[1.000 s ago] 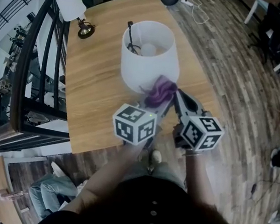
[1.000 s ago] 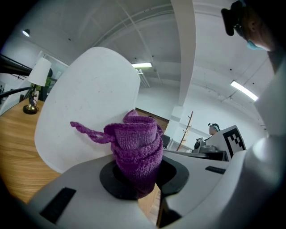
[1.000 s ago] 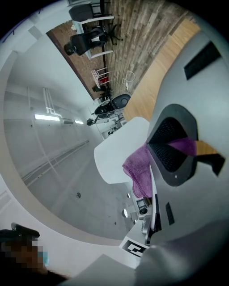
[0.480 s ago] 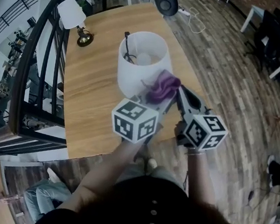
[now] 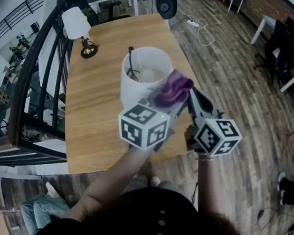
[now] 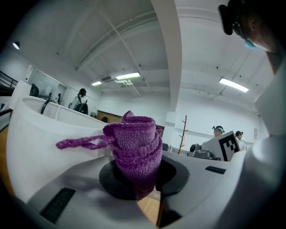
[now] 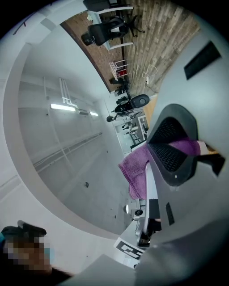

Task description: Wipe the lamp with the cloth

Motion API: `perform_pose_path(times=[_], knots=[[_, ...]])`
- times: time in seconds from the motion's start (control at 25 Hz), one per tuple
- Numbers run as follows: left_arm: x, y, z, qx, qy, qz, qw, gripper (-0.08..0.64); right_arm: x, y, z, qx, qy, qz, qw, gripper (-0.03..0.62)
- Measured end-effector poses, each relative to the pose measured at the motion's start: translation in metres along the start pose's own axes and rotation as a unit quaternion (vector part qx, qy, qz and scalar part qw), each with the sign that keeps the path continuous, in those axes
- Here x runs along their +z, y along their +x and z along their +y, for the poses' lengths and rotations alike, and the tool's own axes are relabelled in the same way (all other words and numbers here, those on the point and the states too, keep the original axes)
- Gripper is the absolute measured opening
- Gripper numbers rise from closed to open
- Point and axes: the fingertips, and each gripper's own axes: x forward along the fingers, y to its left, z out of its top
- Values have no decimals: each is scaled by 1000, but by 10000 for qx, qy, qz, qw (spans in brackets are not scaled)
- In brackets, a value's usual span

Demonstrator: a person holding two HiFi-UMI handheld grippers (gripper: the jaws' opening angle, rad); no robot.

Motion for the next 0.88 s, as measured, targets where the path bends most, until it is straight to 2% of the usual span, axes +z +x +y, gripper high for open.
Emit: perform_pose_path(times=[0.28, 0.88], knots=[[9, 2, 1, 98, -74, -148, 9998, 61, 8, 8, -2, 108, -56, -82, 9999, 12], [5, 0, 9, 575, -394, -387, 9968, 61, 0, 14, -2, 92, -211, 80, 9997, 12]])
